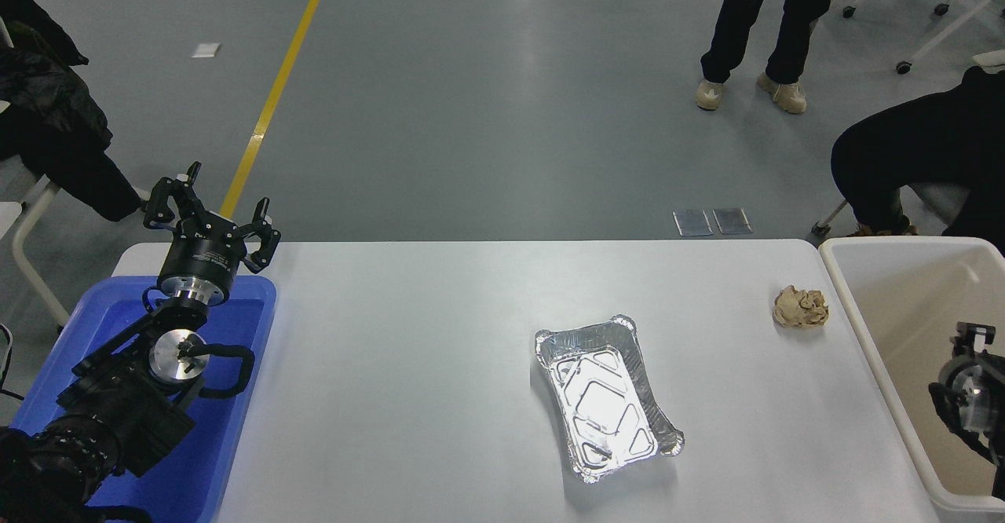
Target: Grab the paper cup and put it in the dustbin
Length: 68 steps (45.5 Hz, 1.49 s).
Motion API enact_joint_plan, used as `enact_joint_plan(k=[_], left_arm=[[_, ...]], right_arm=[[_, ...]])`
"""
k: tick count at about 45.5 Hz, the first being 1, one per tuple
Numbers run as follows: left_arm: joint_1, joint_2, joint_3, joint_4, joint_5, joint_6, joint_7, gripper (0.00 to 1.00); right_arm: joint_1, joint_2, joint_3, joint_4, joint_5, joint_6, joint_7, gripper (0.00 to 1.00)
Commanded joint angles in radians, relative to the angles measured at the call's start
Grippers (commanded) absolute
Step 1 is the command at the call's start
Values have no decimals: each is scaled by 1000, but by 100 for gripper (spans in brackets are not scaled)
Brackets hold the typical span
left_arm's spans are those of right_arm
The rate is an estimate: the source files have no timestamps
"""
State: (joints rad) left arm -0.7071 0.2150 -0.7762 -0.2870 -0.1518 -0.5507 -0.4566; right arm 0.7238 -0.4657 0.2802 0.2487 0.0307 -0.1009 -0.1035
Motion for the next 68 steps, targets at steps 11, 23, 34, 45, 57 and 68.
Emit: enact_joint_plan(k=[11, 23, 34, 45, 57, 68], left_arm=[[1, 0, 0, 0, 0, 0, 1, 99], [0, 0, 0, 0, 0, 0, 1, 99], [0, 1, 0, 0, 0, 0, 1, 99], [0, 1, 0, 0, 0, 0, 1, 99], [0, 1, 0, 0, 0, 0, 1, 99], [0, 1, 0, 0, 0, 0, 1, 99]], right_arm=[[321, -240, -128, 576, -285, -6, 1, 100], [736, -258, -654, 768, -387, 1, 1, 100], [1150, -146, -1130, 971, -385, 18, 2, 100], [1375, 7, -1400, 1175, -399, 70, 33, 100], [1497, 104, -1440, 1281, -377, 282, 79, 100], [1522, 211, -1444, 1360, -229, 412, 93, 100]])
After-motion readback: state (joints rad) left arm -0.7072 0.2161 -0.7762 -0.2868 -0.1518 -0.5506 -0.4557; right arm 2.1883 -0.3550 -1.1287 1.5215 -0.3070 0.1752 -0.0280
